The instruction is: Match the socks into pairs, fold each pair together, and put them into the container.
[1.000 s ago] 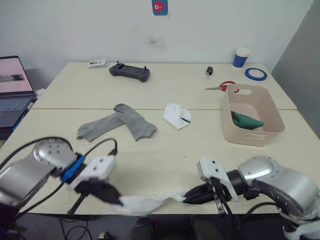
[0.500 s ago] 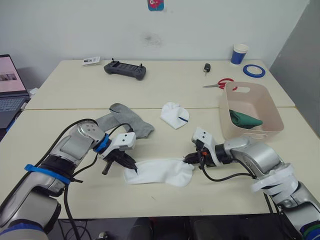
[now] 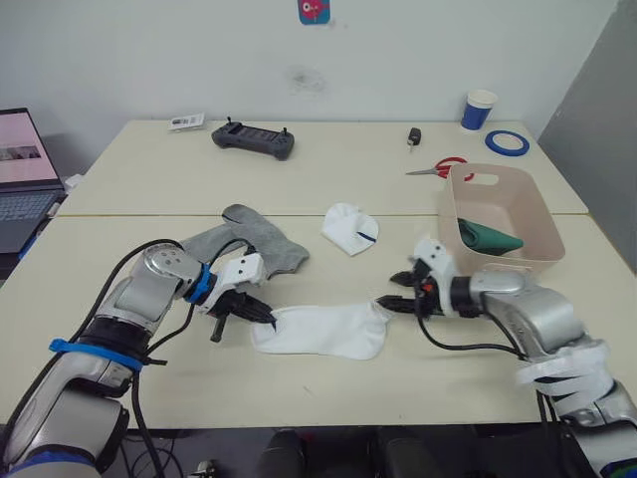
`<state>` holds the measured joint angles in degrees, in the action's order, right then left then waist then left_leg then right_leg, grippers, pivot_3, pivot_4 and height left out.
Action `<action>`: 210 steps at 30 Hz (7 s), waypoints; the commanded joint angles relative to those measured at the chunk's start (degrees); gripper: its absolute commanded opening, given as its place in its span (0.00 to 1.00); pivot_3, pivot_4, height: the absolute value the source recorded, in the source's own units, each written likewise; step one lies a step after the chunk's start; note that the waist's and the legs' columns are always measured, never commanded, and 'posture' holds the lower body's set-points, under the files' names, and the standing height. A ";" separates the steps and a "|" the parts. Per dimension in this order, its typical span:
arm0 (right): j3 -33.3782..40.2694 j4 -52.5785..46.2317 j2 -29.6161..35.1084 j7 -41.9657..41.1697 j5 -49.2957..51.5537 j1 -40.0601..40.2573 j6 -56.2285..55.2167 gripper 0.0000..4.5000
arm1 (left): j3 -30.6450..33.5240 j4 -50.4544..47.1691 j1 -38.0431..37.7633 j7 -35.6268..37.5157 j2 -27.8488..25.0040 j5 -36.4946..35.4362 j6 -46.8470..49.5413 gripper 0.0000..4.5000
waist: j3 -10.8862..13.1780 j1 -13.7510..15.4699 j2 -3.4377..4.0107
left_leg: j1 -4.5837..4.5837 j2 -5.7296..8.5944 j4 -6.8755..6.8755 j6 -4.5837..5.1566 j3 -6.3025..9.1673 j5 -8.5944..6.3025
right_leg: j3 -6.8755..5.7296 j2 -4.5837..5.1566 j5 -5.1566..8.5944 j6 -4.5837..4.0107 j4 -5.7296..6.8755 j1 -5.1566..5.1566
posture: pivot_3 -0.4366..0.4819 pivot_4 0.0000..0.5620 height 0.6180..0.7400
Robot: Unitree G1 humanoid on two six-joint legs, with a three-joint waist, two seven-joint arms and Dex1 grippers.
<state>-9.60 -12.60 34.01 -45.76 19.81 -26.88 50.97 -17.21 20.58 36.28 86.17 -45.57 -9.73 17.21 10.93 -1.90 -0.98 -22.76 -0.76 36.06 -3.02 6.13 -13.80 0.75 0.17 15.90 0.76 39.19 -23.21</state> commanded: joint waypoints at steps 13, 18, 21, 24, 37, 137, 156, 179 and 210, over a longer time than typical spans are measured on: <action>6.00 -19.54 1.33 4.13 3.24 13.37 -4.36 0.69 | 23.38 -19.96 -18.84 -14.11 -6.37 -14.15 22.16 0.74 | 0.00 -1.03 0.01 | 0.08 -0.08 -0.05 0.01 -0.02 0.00 | 0.07 -0.03 0.02 0.00 -0.02 0.01 | 0.48 0.27 1.00; 3.78 -22.93 -0.83 7.43 1.78 17.88 -6.59 0.69 | 28.69 -31.01 -27.26 -22.98 -1.50 -21.57 33.51 0.74 | -0.01 -0.46 -0.01 | 0.05 -0.04 -0.03 -0.01 -0.05 0.00 | 0.11 0.05 0.00 0.02 -0.07 0.03 | 0.48 0.27 1.00; 0.82 -22.70 -1.51 9.39 -1.28 20.05 -9.14 0.69 | 29.05 -35.59 -29.45 -28.48 2.70 -23.39 35.92 0.74 | -0.04 0.07 -0.05 | 0.05 -0.04 -0.01 -0.03 -0.03 0.02 | 0.16 0.07 -0.01 0.03 -0.06 0.05 | 0.48 0.27 1.00; -1.59 -21.59 -1.59 10.89 -4.18 21.25 -11.33 0.69 | 27.41 -35.62 -30.38 -32.98 5.24 -21.59 35.43 0.74 | -0.05 0.20 -0.06 | 0.06 -0.05 -0.02 -0.12 0.04 0.06 | 0.18 0.07 -0.05 -0.02 -0.06 0.06 | 0.48 0.27 1.00; -4.52 -16.35 -8.19 15.18 -4.98 22.88 -8.70 0.32 | 26.84 -37.03 -31.65 -38.63 8.64 -23.60 35.37 0.14 | -0.13 0.16 -0.09 | 0.11 -0.05 -0.04 -0.14 -0.02 0.07 | 0.18 0.05 -0.10 -0.09 -0.07 0.07 | 0.48 0.27 1.00; 5.70 -30.63 -9.64 29.03 7.35 13.85 6.25 1.00 | 16.54 45.31 28.11 -24.31 30.99 5.99 -17.24 0.01 | -0.18 -0.16 -0.17 | -0.04 0.05 0.02 -0.02 -0.09 0.09 | 0.11 -0.03 -0.22 0.12 -0.10 -0.02 | 0.48 0.27 1.00; 4.53 -29.68 -8.06 27.62 5.20 15.58 3.33 1.00 | 12.56 -24.99 -14.74 -32.65 28.85 -5.93 18.16 0.01 | -0.23 0.04 -0.11 | 0.11 0.00 0.04 -0.10 -0.09 0.13 | 0.20 -0.01 -0.27 0.09 -0.05 0.09 | 0.48 0.27 1.00; 3.36 -31.36 -5.71 25.68 3.55 17.44 2.95 1.00 | 10.17 -5.07 3.38 -38.31 28.43 -11.47 33.46 0.66 | -0.23 0.04 -0.11 | 0.08 0.02 0.03 -0.09 -0.09 0.13 | 0.16 -0.03 -0.26 0.10 -0.10 0.07 | 0.48 0.27 1.00; 8.60 -33.49 -4.38 23.16 6.31 16.96 4.15 1.00 | 35.41 -21.93 6.83 -61.33 44.23 -35.30 39.56 0.00 | -0.24 0.00 -0.10 | 0.09 0.02 0.04 -0.11 -0.10 0.14 | 0.19 -0.01 -0.27 0.12 -0.11 0.08 | 0.48 0.27 1.00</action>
<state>-2.23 -43.85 29.16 -22.08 25.34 -9.62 55.41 14.46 0.01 43.74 29.62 -1.90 -42.26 55.99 10.69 -1.90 -1.08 -22.66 -0.75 36.10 -3.14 6.04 -13.66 0.94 0.15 15.63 0.88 39.08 -23.14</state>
